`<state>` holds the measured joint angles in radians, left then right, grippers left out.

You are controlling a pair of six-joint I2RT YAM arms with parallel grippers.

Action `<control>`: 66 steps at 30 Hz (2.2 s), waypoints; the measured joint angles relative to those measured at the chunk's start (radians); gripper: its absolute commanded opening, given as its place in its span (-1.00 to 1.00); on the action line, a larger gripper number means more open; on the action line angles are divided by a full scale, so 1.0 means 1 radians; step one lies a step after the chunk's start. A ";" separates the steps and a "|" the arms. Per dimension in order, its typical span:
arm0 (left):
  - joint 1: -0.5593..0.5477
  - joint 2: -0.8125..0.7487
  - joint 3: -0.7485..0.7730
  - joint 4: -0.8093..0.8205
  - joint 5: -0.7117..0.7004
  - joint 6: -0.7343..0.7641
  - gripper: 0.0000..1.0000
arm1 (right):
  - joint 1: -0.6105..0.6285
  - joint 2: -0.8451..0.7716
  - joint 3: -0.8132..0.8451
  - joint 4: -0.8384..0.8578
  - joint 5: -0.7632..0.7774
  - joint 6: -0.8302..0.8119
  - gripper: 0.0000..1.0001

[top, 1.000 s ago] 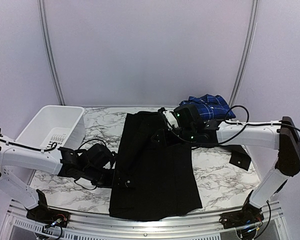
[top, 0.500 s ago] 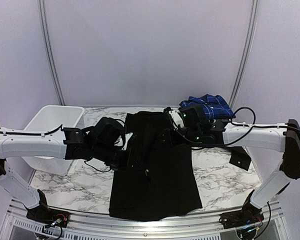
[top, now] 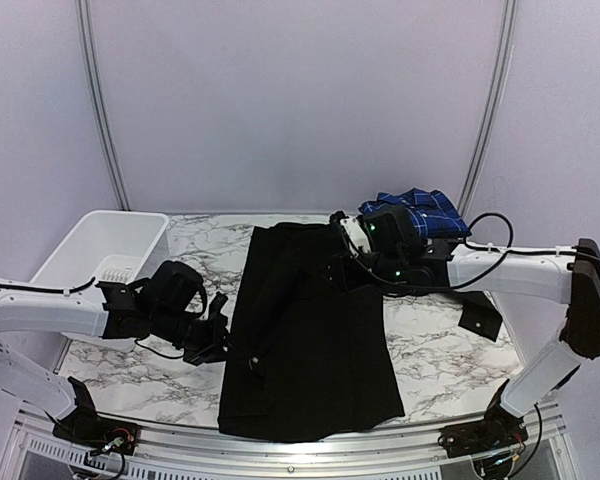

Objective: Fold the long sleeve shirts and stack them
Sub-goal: Fold the flattened shirt at the center of the board.

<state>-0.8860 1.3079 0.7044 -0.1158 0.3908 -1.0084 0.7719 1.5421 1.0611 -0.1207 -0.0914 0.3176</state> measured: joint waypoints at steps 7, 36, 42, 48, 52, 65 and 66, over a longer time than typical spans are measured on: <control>0.014 0.006 -0.065 0.027 0.051 -0.051 -1.00 | 0.000 0.051 -0.001 0.015 -0.023 0.004 -0.13; 0.128 -0.080 0.078 0.284 0.126 -0.269 -1.00 | 0.000 0.344 0.071 0.065 0.034 -0.008 -0.21; 0.128 -0.071 0.080 0.285 0.126 -0.272 -1.00 | -0.001 0.429 0.212 0.064 0.088 -0.009 -0.28; 0.128 -0.062 0.081 0.285 0.131 -0.271 -1.00 | -0.005 0.509 0.286 0.045 0.128 -0.009 -0.36; 0.128 -0.061 0.081 0.286 0.133 -0.271 -1.00 | -0.005 0.542 0.289 0.025 0.145 -0.008 -0.43; 0.128 -0.061 0.079 0.288 0.133 -0.271 -1.00 | -0.009 0.574 0.322 -0.017 0.146 -0.013 -1.00; 0.128 -0.063 0.076 0.287 0.133 -0.271 -1.00 | -0.012 0.574 0.324 -0.020 0.146 -0.014 -1.00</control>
<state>-0.7578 1.2449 0.7807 0.1715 0.5236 -1.2793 0.7601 2.1162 1.3853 -0.1410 0.0551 0.3031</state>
